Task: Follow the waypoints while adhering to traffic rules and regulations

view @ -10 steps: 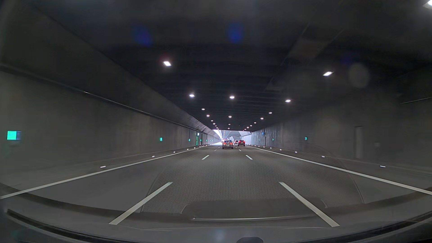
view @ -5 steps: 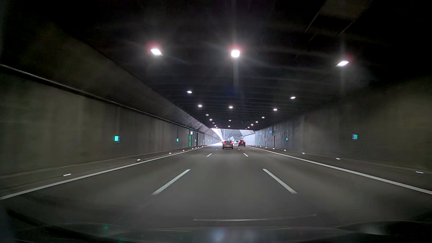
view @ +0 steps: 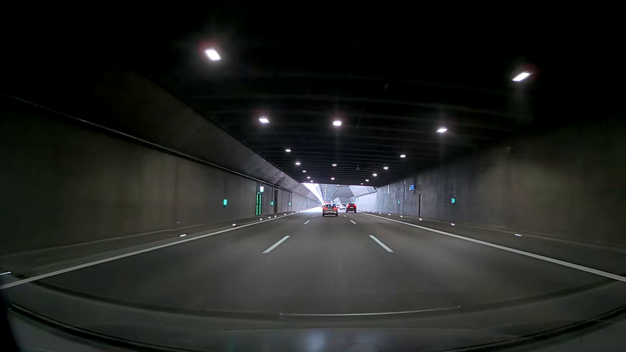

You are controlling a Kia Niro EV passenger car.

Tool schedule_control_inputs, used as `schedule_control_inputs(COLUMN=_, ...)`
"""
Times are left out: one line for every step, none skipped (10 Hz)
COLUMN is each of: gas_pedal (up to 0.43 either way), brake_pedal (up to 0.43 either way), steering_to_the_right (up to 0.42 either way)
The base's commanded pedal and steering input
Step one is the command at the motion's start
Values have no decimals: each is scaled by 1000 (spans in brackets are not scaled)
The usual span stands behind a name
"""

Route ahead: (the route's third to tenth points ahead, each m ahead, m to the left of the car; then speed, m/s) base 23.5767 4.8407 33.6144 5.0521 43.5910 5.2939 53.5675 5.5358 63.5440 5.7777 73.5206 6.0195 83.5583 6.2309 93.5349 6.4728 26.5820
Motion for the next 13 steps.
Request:
schedule_control_inputs(gas_pedal=47, brake_pedal=0, steering_to_the_right=0)
schedule_control_inputs(gas_pedal=47, brake_pedal=0, steering_to_the_right=0)
schedule_control_inputs(gas_pedal=47, brake_pedal=0, steering_to_the_right=0)
schedule_control_inputs(gas_pedal=47, brake_pedal=0, steering_to_the_right=0)
schedule_control_inputs(gas_pedal=47, brake_pedal=0, steering_to_the_right=0)
schedule_control_inputs(gas_pedal=47, brake_pedal=0, steering_to_the_right=0)
schedule_control_inputs(gas_pedal=47, brake_pedal=0, steering_to_the_right=0)
schedule_control_inputs(gas_pedal=47, brake_pedal=0, steering_to_the_right=0)
schedule_control_inputs(gas_pedal=47, brake_pedal=0, steering_to_the_right=0)
schedule_control_inputs(gas_pedal=47, brake_pedal=0, steering_to_the_right=0)
schedule_control_inputs(gas_pedal=47, brake_pedal=0, steering_to_the_right=0)
schedule_control_inputs(gas_pedal=47, brake_pedal=0, steering_to_the_right=0)
schedule_control_inputs(gas_pedal=47, brake_pedal=0, steering_to_the_right=0)
